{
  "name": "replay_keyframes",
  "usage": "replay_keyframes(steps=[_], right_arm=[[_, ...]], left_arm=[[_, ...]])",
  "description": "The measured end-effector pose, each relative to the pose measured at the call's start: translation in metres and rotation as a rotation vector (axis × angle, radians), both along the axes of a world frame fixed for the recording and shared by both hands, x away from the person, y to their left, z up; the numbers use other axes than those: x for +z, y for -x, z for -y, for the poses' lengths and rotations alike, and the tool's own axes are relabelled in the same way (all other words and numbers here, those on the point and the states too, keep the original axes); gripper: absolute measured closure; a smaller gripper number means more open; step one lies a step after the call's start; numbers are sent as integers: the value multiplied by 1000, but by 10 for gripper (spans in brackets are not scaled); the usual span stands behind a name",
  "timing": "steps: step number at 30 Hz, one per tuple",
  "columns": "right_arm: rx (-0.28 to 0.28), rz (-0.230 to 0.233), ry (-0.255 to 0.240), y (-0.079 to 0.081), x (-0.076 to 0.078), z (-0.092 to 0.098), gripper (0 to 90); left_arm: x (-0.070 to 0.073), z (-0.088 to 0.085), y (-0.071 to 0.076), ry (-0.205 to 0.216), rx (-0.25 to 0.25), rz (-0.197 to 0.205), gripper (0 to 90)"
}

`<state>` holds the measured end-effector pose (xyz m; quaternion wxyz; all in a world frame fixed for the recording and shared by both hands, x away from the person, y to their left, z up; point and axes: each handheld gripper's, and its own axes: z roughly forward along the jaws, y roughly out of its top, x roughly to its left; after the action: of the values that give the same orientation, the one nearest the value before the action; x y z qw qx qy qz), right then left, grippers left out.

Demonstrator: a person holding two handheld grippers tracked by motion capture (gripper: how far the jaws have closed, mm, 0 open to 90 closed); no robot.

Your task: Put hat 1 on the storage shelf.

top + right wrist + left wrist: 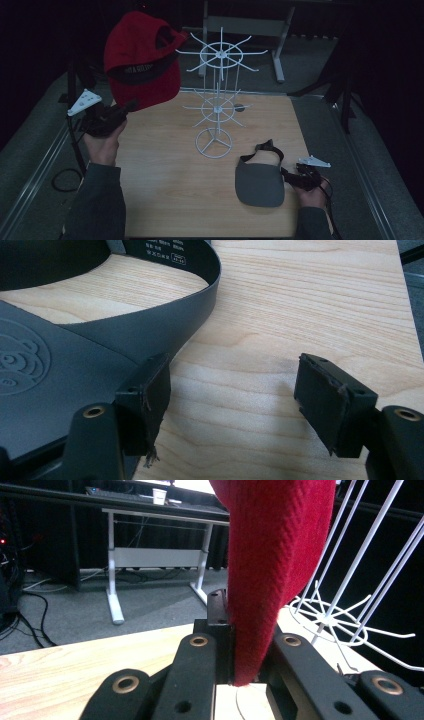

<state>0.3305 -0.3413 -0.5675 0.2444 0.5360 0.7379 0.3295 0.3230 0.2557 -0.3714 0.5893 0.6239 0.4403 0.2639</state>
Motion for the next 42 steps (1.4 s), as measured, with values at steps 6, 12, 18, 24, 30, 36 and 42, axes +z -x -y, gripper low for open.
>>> replay_keyframes(steps=[6, 12, 18, 24, 30, 36, 42], right_arm=[[1, -1, 0, 0, 0, 0, 307], [0, -1, 0, 0, 0, 0, 307], [1, -1, 0, 0, 0, 0, 307], [1, -1, 0, 0, 0, 0, 307], [1, -1, 0, 0, 0, 0, 307], [1, -1, 0, 0, 0, 0, 307], [2, 0, 1, 0, 0, 0, 307]], left_arm=[[1, 0, 1, -6, -4, 7, 857], [3, 1, 4, -1, -3, 16, 857], [4, 2, 6, -1, -9, 24, 857], [5, 4, 9, -17, 1, 33, 857], [5, 7, 10, -34, 4, 36, 857], [1, 10, 9, -52, 6, 30, 856], [-2, 12, 8, -67, 12, 23, 856]])
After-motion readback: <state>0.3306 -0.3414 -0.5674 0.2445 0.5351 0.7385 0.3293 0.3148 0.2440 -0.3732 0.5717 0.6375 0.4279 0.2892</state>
